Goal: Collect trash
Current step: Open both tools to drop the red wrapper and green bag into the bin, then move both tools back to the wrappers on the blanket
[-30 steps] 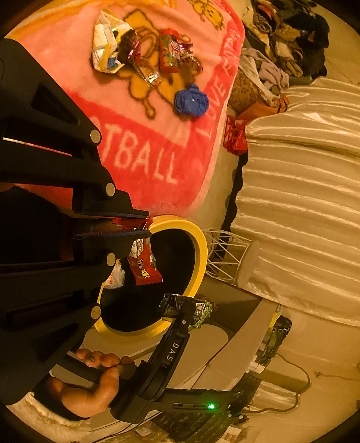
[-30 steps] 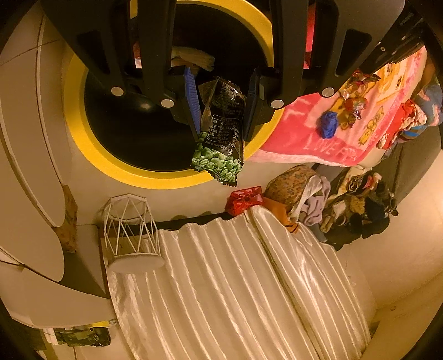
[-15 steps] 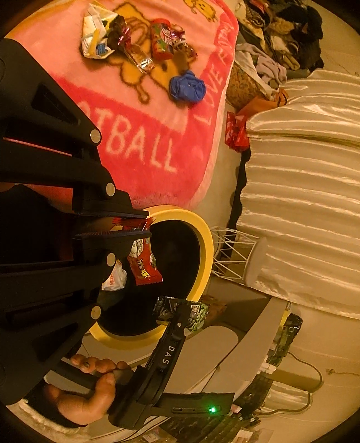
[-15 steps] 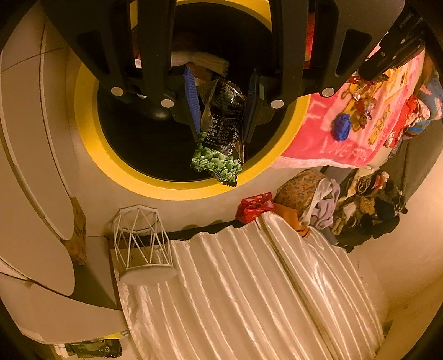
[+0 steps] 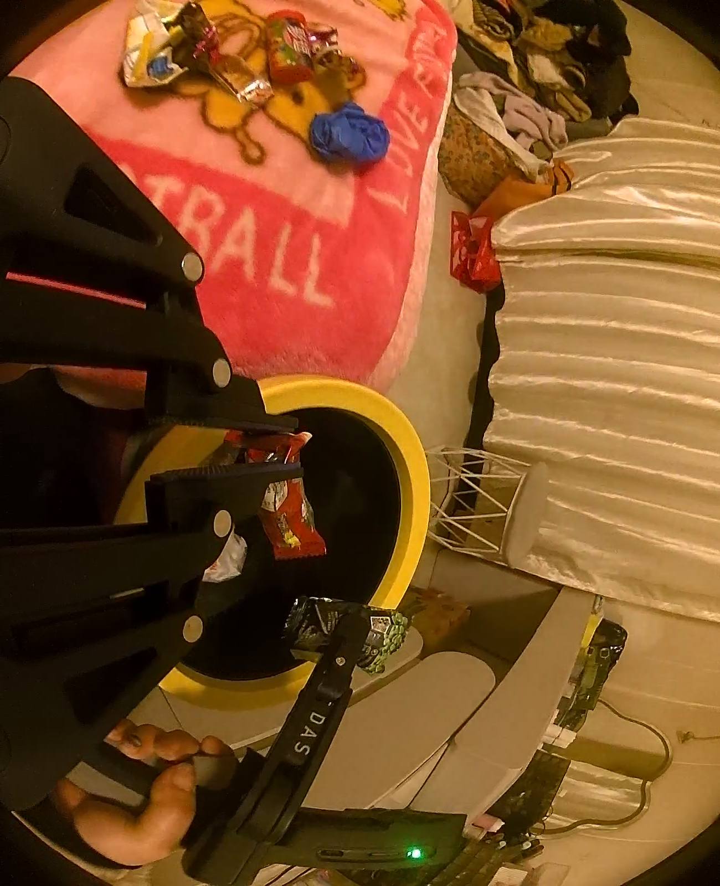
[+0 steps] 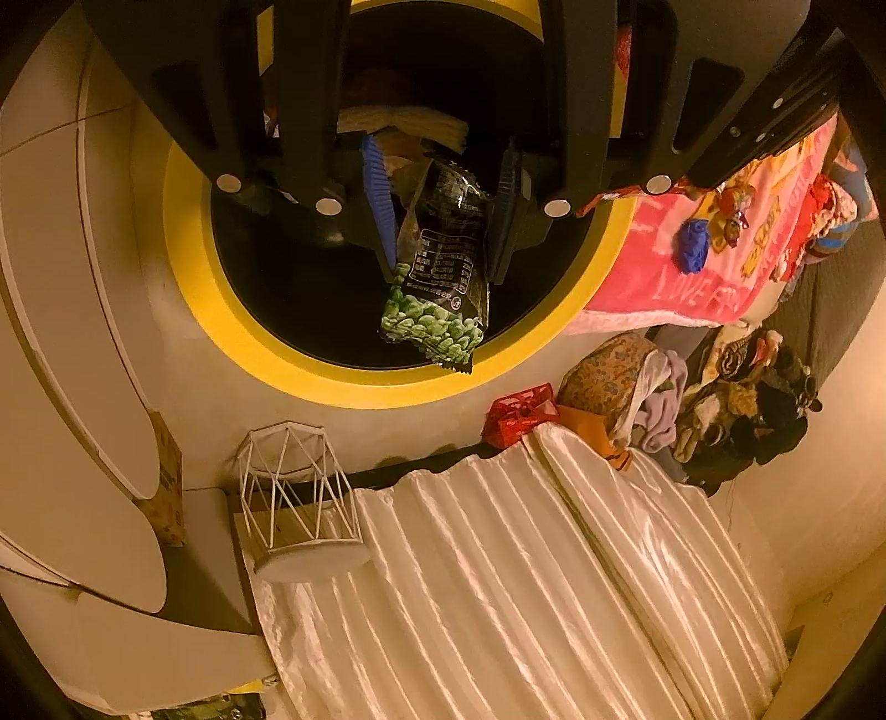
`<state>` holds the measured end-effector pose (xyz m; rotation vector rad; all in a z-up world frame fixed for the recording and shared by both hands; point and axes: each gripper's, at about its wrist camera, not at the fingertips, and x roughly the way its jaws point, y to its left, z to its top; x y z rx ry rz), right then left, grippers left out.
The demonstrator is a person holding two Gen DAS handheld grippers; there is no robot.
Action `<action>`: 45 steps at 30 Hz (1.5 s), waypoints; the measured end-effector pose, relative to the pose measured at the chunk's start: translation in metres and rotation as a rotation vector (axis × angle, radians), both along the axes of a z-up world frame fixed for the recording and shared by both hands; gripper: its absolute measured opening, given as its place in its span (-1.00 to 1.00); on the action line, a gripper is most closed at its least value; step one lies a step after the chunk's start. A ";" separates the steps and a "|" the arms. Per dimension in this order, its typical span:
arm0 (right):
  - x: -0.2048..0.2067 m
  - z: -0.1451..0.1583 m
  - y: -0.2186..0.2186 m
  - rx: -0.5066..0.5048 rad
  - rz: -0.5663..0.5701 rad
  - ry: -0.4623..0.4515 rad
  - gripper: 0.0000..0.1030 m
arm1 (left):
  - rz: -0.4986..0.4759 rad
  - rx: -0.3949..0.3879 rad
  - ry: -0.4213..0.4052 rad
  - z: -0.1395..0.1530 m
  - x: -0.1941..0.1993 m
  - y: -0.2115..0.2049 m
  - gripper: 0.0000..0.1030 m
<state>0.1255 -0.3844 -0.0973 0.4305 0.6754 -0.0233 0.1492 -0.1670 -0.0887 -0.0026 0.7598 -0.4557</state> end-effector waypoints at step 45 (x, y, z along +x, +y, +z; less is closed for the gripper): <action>-0.012 0.036 0.096 -0.134 0.235 -0.142 0.38 | 0.299 -0.103 -0.145 0.041 -0.049 0.126 0.74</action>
